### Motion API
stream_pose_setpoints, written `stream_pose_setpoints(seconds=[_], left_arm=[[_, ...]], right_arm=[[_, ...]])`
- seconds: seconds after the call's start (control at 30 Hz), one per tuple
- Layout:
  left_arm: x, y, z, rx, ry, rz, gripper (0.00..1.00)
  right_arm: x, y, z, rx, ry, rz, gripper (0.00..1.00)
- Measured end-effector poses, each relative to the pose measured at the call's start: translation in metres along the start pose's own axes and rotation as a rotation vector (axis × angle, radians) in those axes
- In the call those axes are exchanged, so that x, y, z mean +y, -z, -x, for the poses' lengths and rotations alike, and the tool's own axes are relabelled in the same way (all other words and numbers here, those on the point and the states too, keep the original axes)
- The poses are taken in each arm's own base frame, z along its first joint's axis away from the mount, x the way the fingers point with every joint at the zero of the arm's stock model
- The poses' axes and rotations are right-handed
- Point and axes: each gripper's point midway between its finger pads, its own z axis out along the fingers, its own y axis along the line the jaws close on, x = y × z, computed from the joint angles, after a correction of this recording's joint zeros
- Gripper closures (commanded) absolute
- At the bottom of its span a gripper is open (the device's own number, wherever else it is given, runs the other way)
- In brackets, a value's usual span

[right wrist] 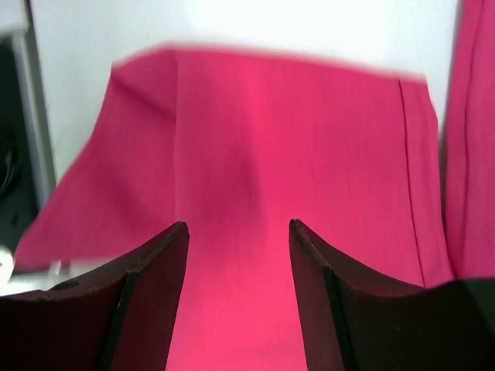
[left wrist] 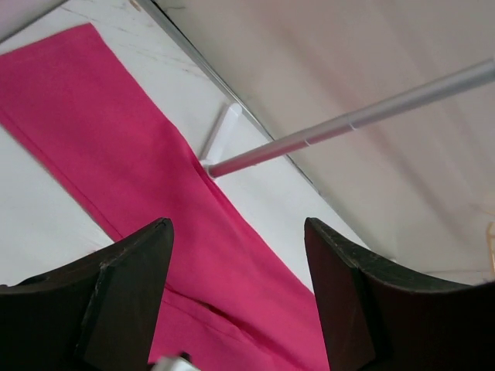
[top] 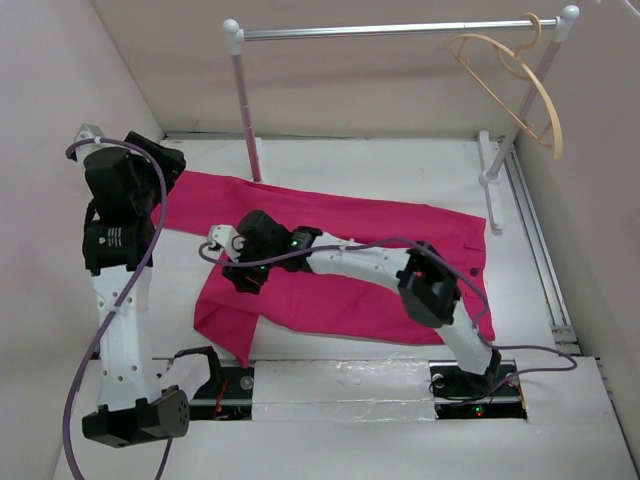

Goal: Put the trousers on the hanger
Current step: Flatten out the trousers at the center of the board.

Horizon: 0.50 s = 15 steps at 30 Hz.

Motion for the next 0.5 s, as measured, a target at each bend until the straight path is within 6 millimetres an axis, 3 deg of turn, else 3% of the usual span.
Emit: stream_pose_setpoints(seconds=[0.1, 0.2, 0.33, 0.5], left_arm=[[-0.003, -0.002, -0.006, 0.025, -0.004, -0.024, 0.36], [0.004, -0.008, -0.019, 0.062, -0.008, -0.019, 0.36], [0.019, -0.016, -0.037, 0.107, -0.018, 0.013, 0.36], [0.023, -0.017, -0.038, 0.107, -0.045, 0.020, 0.36]], right_arm=[[0.002, -0.035, 0.008, 0.004, 0.019, 0.009, 0.39], [0.006, -0.059, -0.001, 0.043, 0.021, 0.015, 0.39], [0.012, -0.080, -0.014, 0.086, 0.013, 0.025, 0.39], [0.015, -0.093, -0.029, 0.117, -0.022, 0.037, 0.39]])
